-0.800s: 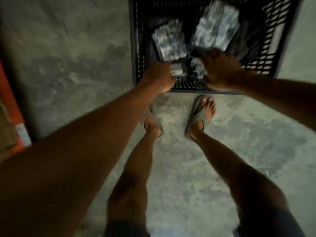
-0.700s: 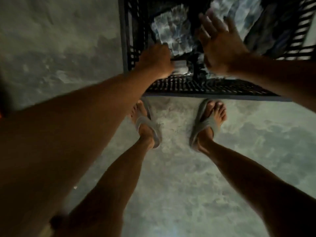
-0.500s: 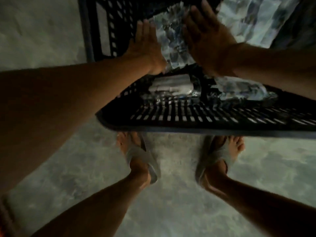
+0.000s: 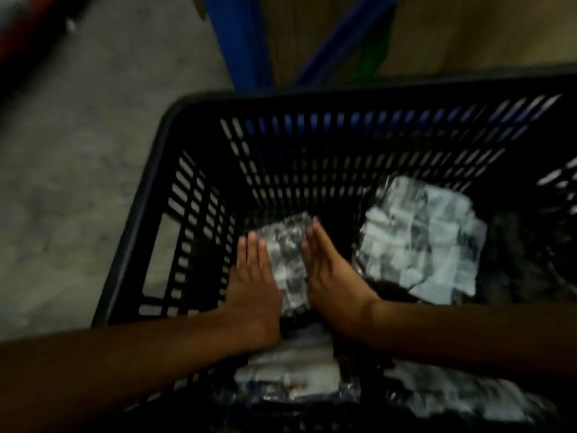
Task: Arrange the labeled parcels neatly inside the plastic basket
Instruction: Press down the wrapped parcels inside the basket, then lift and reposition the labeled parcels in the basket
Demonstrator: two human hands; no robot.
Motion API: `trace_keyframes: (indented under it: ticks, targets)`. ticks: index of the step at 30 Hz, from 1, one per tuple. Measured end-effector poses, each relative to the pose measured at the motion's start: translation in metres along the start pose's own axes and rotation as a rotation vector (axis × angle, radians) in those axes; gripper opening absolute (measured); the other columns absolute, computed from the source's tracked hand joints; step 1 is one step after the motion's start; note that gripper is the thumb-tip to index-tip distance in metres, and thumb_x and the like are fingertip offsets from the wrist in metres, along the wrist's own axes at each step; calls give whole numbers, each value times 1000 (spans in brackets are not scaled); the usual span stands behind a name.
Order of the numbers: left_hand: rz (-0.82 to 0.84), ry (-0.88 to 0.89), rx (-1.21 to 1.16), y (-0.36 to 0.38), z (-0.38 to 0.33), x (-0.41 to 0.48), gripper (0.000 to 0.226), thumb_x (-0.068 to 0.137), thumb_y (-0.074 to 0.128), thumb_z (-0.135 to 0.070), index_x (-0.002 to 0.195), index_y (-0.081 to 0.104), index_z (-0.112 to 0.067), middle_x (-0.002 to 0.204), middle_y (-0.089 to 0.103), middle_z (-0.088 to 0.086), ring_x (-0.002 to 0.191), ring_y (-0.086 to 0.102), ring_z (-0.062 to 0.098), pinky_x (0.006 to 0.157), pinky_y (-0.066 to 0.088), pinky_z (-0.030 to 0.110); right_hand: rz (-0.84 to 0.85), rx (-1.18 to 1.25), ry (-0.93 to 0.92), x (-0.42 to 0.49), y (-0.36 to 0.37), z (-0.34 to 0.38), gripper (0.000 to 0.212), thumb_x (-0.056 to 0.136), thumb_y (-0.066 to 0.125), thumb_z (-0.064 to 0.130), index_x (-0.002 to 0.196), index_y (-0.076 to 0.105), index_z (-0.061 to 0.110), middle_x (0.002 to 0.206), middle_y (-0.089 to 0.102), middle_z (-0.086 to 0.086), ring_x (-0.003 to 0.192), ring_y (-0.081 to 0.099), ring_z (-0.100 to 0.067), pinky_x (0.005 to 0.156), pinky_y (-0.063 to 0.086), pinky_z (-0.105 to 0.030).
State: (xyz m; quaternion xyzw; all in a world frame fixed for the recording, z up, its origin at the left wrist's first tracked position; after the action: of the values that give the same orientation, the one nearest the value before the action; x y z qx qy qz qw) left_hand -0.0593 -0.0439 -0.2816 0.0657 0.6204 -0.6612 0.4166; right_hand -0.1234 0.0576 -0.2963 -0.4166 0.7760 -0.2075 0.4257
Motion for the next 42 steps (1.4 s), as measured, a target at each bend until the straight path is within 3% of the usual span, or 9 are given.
trace_keyframes:
  ticks: [4, 7, 10, 13, 16, 20, 25, 33, 42]
  targets:
    - [155, 140, 124, -37, 5, -23, 112, 85, 66, -43, 154, -9, 6, 162, -16, 26, 151, -8, 41, 124, 12, 42, 17, 150, -66, -5, -14, -29, 67, 100, 42, 37, 150, 31, -6, 156, 17, -40, 143, 13, -60, 111, -5, -76]
    - [150, 333, 71, -75, 13, -42, 73, 83, 71, -33, 144, 44, -4, 151, 42, 18, 137, 43, 32, 113, 37, 37, 85, 356, -130, -25, -38, -59, 68, 92, 51, 52, 142, 48, 5, 151, 40, -25, 144, 28, -44, 116, 0, -69]
    - [156, 374, -38, -101, 35, -54, 51, 83, 70, -36, 124, 61, -8, 123, 65, 11, 110, 62, 26, 93, 52, 35, 113, 566, -164, -43, -52, -82, 66, 87, 53, 62, 128, 60, 11, 132, 62, -13, 129, 52, -30, 120, 14, -59]
    - [97, 429, -275, -117, 61, -58, 30, 89, 61, -40, 98, 68, -11, 82, 63, -1, 74, 59, 13, 64, 47, 19, 106, 893, -155, -61, -57, -102, 58, 82, 62, 64, 100, 71, 10, 99, 74, -7, 91, 67, -24, 93, 53, -41]
    - [117, 390, -554, -121, 75, -63, 25, 89, 56, -41, 76, 65, -22, 56, 56, -16, 52, 53, 3, 45, 39, 8, 219, 1250, -159, -73, -60, -112, 41, 82, 69, 55, 95, 70, 16, 91, 73, 1, 83, 65, -14, 74, 55, -29]
    - [73, 345, -800, -123, 78, -64, 43, 83, 51, -56, 89, 71, -19, 89, 71, -5, 85, 64, 13, 75, 48, 24, 274, 1731, -24, -85, -36, -131, 62, 73, 76, 53, 126, 64, 22, 121, 72, 1, 115, 65, -21, 105, 48, -44]
    - [102, 124, -1301, -132, 71, -55, 61, 88, 44, -63, 121, 64, -16, 108, 71, 9, 101, 64, 29, 75, 53, 40, 77, 2403, 422, -89, -14, -144, 61, 66, 82, 53, 114, 72, 17, 115, 73, -13, 92, 77, -32, 76, 61, -48]
    - [49, -37, -1303, -123, 45, -37, 57, 89, 68, -24, 139, 43, -8, 136, 57, 9, 113, 58, 24, 77, 46, 31, -1, 2160, 694, -59, -25, -121, 30, 74, 86, 25, 93, 65, 14, 90, 75, -3, 78, 71, -19, 59, 60, -32]
    - [-31, -170, -1158, -91, 45, 1, 35, 98, 50, -10, 133, 49, -6, 135, 54, 11, 119, 52, 24, 87, 42, 27, 73, 1799, 653, -7, -47, -127, 25, 76, 84, 15, 83, 62, 7, 82, 68, -12, 67, 70, -25, 56, 64, -38]
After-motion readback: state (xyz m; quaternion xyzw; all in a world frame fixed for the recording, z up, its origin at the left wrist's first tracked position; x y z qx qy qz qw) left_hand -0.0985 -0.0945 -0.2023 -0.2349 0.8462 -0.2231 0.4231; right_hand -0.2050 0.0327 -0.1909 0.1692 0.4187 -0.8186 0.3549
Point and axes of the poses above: each hand's wrist, its own x-axis towards the middle knuckle, its own y-axis out of the palm, z = x × y, the point moved 2 cm from there along x, towards the middle knuckle
